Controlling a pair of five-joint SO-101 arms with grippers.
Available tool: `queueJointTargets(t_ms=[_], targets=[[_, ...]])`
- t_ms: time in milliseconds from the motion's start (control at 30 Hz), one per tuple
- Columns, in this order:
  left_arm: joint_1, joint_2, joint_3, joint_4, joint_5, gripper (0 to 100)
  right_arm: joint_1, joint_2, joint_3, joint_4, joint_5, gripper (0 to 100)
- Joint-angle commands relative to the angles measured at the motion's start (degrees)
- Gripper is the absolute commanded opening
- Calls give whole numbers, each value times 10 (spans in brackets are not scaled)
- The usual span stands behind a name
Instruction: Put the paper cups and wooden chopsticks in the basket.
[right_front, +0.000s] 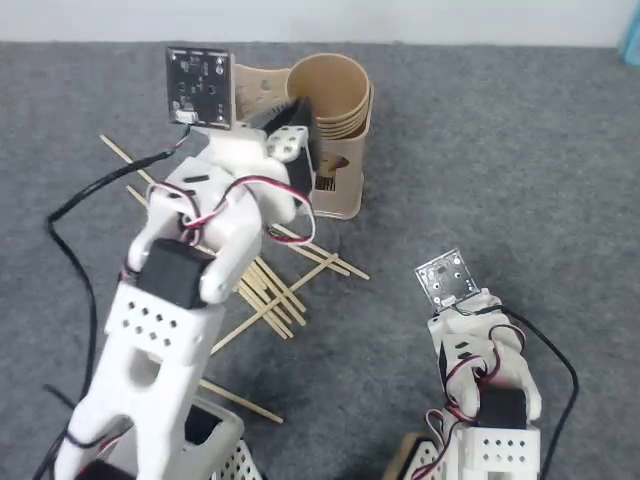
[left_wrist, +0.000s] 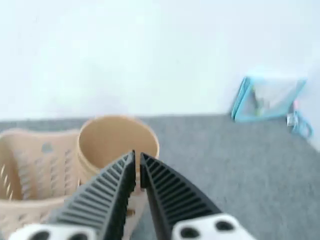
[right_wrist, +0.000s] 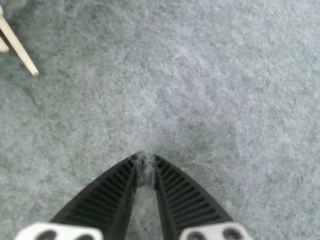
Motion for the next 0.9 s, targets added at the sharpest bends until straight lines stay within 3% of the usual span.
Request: queueJointTargets(t_ms=[0, 100, 167, 533, 867], targets=[[0, 17, 88, -209, -5, 12, 2, -7, 11, -12, 11, 8], [0, 26, 161, -324, -5, 12, 2, -7, 11, -11, 11, 8], [1, 31, 196, -350, -5, 12, 3, -7, 11, -11, 11, 8], [1, 32, 288, -354, -6, 12, 2, -7, 11, -11, 11, 8], [0, -13, 204, -352, -5, 12, 3, -7, 11, -9, 11, 8]])
